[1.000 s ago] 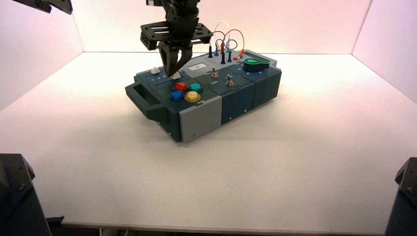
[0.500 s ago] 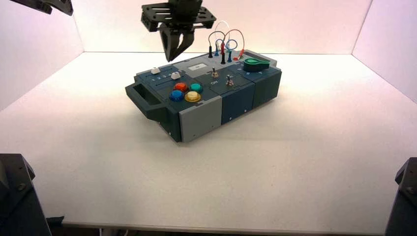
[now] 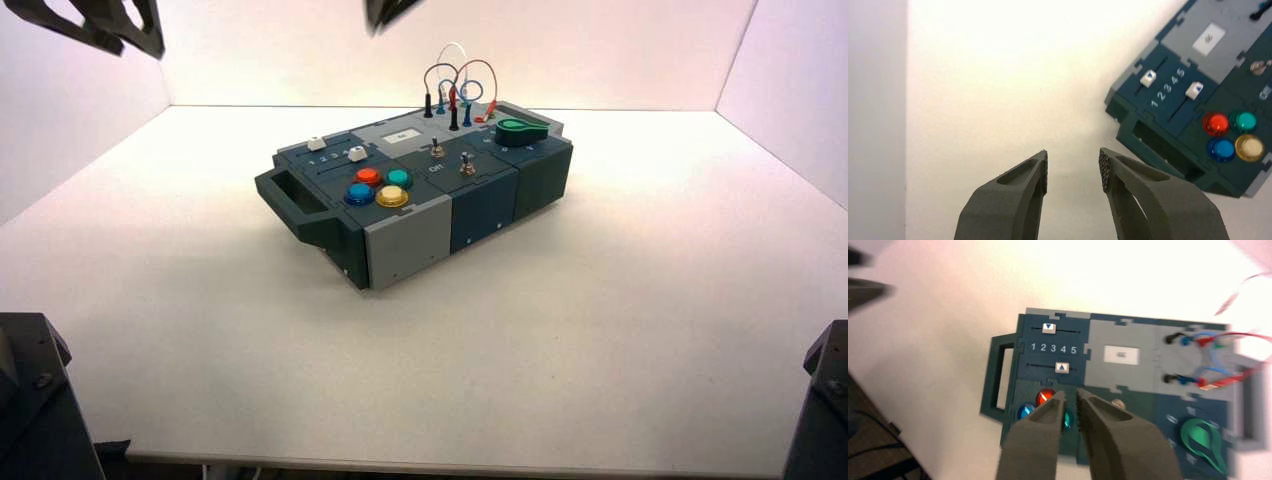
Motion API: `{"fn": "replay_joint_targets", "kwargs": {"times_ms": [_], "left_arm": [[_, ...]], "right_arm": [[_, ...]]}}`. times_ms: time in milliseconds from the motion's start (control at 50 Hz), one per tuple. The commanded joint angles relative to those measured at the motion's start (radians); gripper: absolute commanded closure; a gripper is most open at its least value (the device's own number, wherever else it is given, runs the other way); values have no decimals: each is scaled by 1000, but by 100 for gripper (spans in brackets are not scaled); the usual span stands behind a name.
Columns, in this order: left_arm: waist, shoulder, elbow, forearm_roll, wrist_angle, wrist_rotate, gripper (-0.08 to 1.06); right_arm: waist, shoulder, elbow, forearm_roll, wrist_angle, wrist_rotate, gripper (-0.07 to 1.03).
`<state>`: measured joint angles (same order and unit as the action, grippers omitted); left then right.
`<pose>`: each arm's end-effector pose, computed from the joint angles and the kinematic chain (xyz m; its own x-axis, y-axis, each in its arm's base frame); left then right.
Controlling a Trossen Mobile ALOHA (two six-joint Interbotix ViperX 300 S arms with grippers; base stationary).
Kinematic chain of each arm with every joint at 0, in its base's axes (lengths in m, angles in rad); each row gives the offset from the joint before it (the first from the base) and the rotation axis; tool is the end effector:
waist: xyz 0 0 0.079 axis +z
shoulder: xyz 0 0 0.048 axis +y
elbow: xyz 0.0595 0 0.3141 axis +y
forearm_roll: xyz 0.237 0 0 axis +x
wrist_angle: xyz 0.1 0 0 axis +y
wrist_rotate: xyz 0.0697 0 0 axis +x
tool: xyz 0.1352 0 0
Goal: Move the bottom slider to position 4.
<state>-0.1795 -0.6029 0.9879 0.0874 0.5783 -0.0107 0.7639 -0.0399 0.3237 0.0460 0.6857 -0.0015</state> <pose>0.2973 -0.0440 0.1251 0.5709 -0.0551 -0.8191 0.2016 0.9766 0.0748 0.3471 0.3408 0.1800 0.3885 0.4125 -0.8240 -0.6826 0.7295 0.0433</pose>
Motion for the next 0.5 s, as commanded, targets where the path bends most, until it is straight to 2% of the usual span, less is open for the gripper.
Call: {"fn": "replay_joint_targets", "kwargs": {"times_ms": [20,120,260,300,440,500], "left_arm": [[-37,12,-20,-2,-8,0,42],[-61,25,-20,-2,-8,0,42],[-92,46,-20,0,-8,5,42],[-98,54,-20,0,-6,5,42],[-117,69,-21,0,-5,8,42],[-123,69,-21,2,-5,8,42]], "right_arm": [[-3,-173,63,-25,35,-3,60],[-5,-293,140,-54,78,-2,46],[-23,-451,255,-75,89,0,44],[-38,-486,282,-75,89,0,42],[-137,-630,396,-75,72,-3,24],[-172,-678,439,-77,63,-5,23]]}}
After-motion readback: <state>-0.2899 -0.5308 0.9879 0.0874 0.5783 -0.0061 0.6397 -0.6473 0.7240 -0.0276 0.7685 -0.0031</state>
